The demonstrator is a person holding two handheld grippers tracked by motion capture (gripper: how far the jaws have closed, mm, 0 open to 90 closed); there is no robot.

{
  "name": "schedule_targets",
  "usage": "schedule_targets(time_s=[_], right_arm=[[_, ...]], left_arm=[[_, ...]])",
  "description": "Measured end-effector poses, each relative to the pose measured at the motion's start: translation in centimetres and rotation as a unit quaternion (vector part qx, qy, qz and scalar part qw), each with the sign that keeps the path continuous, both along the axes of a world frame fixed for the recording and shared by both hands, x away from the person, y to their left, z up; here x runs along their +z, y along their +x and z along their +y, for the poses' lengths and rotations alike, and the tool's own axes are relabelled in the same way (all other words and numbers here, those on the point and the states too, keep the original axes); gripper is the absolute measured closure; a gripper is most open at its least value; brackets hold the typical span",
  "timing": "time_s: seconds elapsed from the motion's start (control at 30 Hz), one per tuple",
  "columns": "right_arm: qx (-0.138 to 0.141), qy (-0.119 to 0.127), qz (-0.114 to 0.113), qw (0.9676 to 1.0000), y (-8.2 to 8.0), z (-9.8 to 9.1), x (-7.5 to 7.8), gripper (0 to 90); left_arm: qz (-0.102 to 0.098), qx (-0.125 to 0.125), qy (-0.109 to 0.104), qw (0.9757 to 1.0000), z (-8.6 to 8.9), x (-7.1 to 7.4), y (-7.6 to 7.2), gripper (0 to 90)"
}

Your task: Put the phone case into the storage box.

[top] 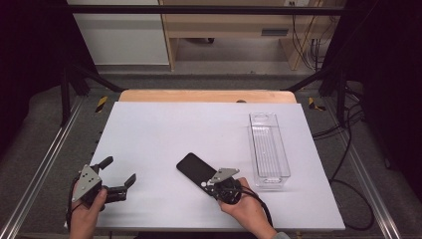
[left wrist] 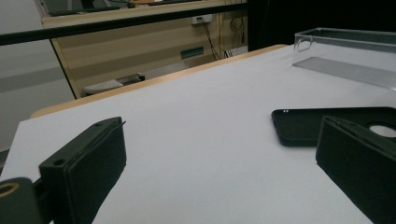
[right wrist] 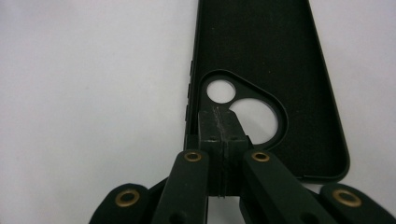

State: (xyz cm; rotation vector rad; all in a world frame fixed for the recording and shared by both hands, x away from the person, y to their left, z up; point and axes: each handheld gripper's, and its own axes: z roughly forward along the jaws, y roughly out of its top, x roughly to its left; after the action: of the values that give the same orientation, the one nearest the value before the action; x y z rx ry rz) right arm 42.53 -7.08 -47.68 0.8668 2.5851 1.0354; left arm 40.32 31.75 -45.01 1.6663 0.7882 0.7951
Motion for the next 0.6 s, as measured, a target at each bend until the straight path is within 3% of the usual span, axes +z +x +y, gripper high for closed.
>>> schedule_targets(time_s=[0.17, 0.27, 0.6], right_arm=[[-0.003, 0.006, -0.005, 1.0000, -0.50, -0.38, -0.14, 90.0], [-0.008, 0.018, 0.003, 0.9998, -0.48, -0.70, -0.24, 90.0], [-0.006, 0.005, -0.007, 0.9999, -1.13, -0.80, -0.16, 90.0]], left_arm=[[0.001, 0.002, -0.001, 1.0000, -0.01, 0.01, -0.11, 1.9], [0.002, 0.003, 0.001, 1.0000, -0.07, 0.02, -0.13, 2.0], [0.003, 0.003, 0.008, 1.0000, -0.24, -0.02, -0.12, 1.9]])
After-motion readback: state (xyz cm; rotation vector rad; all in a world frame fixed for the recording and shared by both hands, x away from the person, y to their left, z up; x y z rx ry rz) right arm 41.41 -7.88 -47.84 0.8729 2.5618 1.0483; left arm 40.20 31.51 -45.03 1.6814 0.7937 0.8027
